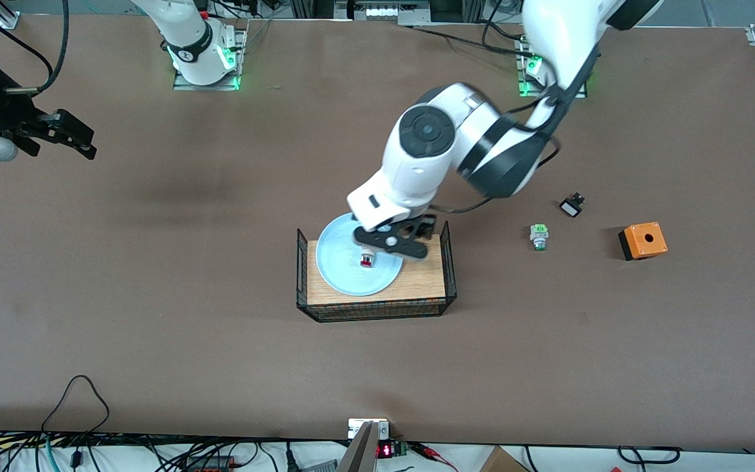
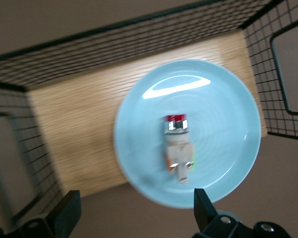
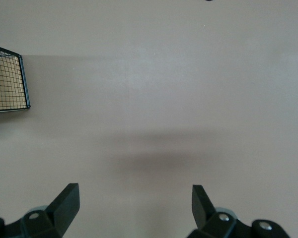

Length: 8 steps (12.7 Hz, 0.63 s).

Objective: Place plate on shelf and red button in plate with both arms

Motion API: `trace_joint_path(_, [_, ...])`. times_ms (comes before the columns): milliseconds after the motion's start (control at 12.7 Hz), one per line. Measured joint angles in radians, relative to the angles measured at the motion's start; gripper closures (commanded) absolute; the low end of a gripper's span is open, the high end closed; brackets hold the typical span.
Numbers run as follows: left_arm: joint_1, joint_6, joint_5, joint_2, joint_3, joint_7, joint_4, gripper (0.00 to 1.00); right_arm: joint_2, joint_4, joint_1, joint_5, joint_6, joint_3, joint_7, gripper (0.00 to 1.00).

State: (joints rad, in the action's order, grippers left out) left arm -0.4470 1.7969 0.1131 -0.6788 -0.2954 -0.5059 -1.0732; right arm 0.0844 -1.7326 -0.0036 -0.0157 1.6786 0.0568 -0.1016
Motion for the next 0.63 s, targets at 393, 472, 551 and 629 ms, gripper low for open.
trace_joint_path(393, [0.193, -0.287, 0.003, 0.142, 0.008, 0.193, -0.001, 0.00, -0.075, 0.102, -0.005, 0.000, 0.004, 0.004, 0.000, 0.00])
trace_joint_path(472, [0.236, -0.308, 0.003, 0.148, 0.009, 0.250, -0.001, 0.00, -0.089, 0.117, -0.005, 0.000, 0.004, 0.004, 0.000, 0.00])
trace_joint_path(551, [0.277, -0.336, 0.004, 0.154, 0.010, 0.295, -0.001, 0.00, -0.099, 0.124, -0.006, 0.000, 0.004, 0.004, 0.000, 0.00])
trace_joint_path(629, [0.314, -0.374, 0.004, 0.162, 0.011, 0.333, -0.001, 0.00, -0.105, 0.125, -0.006, 0.000, 0.003, 0.004, 0.000, 0.00])
